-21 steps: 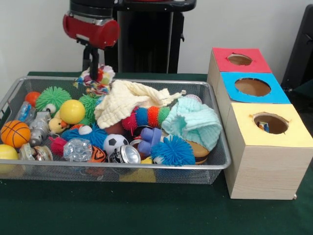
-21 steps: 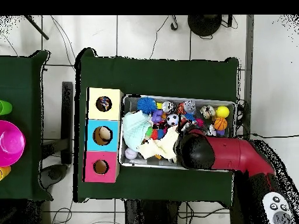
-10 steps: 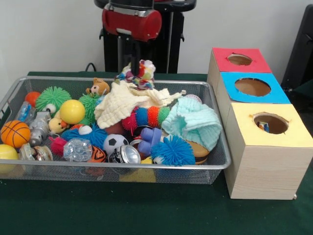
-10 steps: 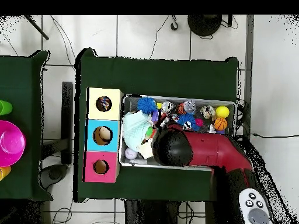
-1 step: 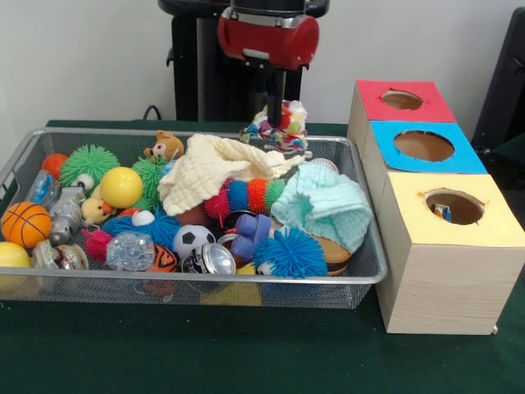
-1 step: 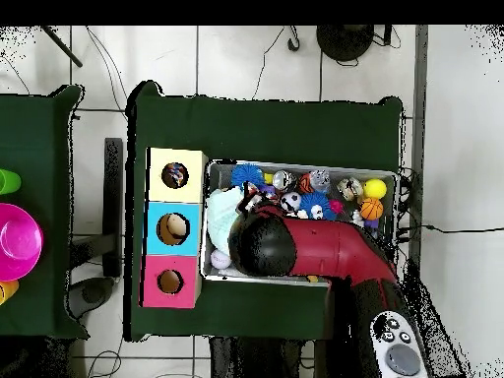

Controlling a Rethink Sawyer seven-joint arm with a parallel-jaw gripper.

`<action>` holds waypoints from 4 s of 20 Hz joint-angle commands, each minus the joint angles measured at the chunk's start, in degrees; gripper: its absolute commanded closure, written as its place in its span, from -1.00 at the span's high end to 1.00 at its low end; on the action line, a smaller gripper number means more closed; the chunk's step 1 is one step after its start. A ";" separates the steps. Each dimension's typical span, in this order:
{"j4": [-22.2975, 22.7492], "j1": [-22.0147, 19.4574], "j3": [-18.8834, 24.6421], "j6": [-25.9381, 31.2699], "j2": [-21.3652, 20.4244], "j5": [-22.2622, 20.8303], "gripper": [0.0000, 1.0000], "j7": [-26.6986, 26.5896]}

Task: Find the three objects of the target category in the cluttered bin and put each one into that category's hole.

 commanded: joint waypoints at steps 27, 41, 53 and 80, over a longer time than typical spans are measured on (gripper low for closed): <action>4.63 13.71 -7.28 -15.29 8.95 24.85 -1.00 16.07; 5.15 22.78 -9.98 -14.76 8.93 35.21 -1.00 16.69; 0.71 30.15 -12.42 -16.42 14.55 43.02 -1.00 16.17; -6.74 23.55 -19.63 -5.10 17.78 43.12 -1.00 9.67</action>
